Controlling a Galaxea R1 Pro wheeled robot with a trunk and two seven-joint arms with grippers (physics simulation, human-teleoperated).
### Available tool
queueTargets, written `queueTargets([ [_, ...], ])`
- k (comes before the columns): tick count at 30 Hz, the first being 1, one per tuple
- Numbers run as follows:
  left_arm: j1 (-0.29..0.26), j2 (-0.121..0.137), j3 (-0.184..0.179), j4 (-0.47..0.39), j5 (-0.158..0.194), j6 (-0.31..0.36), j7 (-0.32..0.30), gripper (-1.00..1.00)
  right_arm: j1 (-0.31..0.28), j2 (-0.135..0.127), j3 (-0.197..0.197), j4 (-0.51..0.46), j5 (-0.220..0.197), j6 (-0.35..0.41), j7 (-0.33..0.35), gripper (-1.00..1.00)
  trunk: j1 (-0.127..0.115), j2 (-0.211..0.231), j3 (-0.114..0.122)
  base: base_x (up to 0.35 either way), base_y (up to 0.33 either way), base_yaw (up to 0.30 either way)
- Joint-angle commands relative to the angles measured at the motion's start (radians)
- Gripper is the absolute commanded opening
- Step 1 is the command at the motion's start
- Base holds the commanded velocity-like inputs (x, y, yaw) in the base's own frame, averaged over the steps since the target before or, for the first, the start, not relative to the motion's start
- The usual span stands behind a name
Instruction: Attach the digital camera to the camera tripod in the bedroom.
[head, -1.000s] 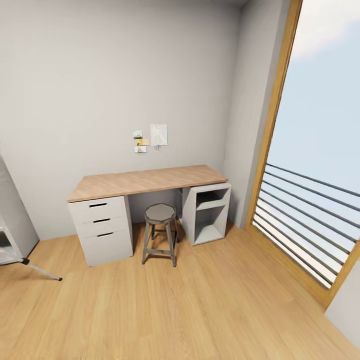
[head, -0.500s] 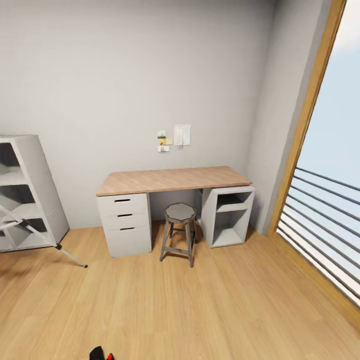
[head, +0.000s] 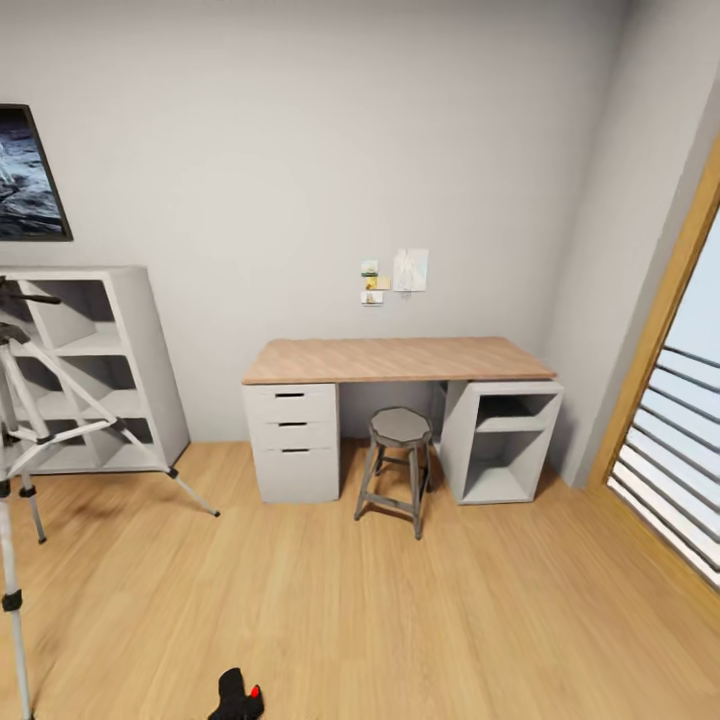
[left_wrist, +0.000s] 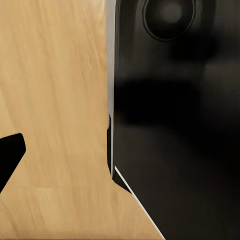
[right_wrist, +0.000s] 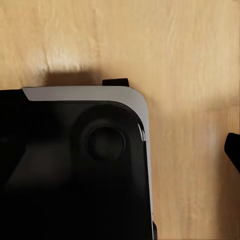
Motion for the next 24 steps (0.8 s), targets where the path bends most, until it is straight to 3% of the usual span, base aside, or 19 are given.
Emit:
queueTargets([
  [1, 0.0, 0.0, 0.0, -0.002, 0.002, 0.0, 0.0, 1.0, 0.0, 0.0, -0.007, 0.0, 0.0, -0.003, 0.002, 1.0, 0.0, 0.0, -0.001, 0.0, 0.0, 0.285],
  [24, 0.0, 0.002, 0.001, -0.002, 0.002, -0.001, 0.0, 1.0, 0.0, 0.0, -0.007, 0.0, 0.0, -0.003, 0.003, 1.0, 0.0, 0.0, -0.001, 0.014, 0.0, 0.285],
])
